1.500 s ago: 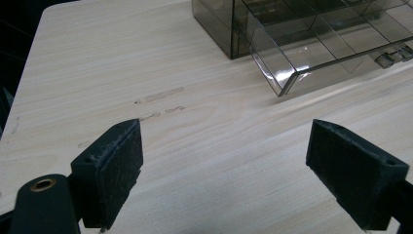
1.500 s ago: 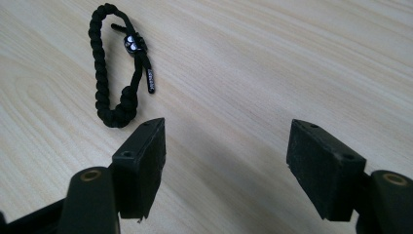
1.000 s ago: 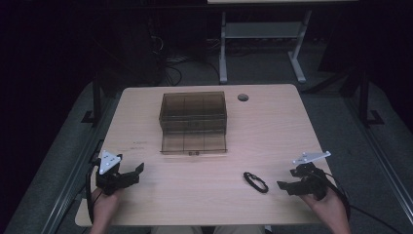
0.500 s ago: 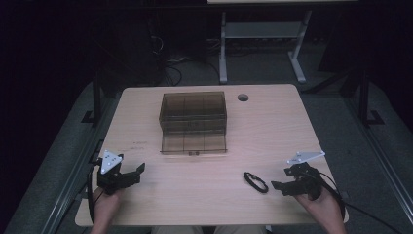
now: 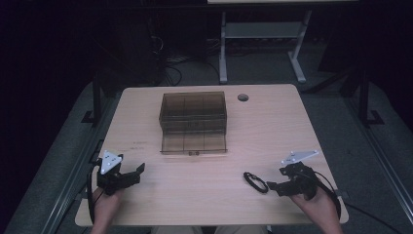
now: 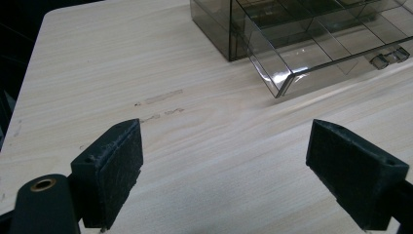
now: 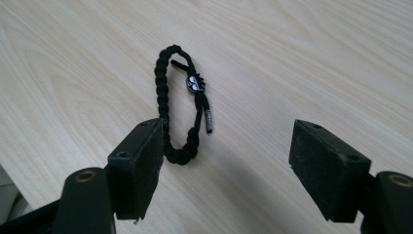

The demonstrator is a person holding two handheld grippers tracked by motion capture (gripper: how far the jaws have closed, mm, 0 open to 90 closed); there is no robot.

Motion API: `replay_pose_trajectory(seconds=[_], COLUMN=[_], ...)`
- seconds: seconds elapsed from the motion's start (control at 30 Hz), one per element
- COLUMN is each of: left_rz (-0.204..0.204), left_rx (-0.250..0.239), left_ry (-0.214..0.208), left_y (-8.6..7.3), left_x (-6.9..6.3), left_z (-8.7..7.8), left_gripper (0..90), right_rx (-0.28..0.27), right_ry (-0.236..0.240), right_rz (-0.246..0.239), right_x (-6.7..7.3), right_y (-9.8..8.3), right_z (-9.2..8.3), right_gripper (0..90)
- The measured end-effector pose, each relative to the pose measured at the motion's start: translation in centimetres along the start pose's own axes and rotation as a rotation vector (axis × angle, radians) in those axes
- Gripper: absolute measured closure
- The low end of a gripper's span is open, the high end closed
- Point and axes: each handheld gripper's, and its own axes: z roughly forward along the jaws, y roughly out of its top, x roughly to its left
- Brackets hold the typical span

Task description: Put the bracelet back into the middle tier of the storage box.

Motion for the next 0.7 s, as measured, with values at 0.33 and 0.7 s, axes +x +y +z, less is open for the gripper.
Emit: replay_pose_trajectory(seconds=[0.33,0.7], left_rz=[0.001,-0.004], left_rx=[0.002,0.002], left_ry=[0.002,0.005], left_y=[0.0,-0.1], left_x=[0.0,0.2], left_z=[0.0,-0.1], left_gripper=[13.1,13.1], right_rx=[0.032,0.066], right_ry=[0.024,0.023], right_rz=[-0.036,-0.079], right_x=[0.8,1.2], right_y=[1.7,3.4], right_z=[0.7,0.7], right_gripper=[28.2,28.6])
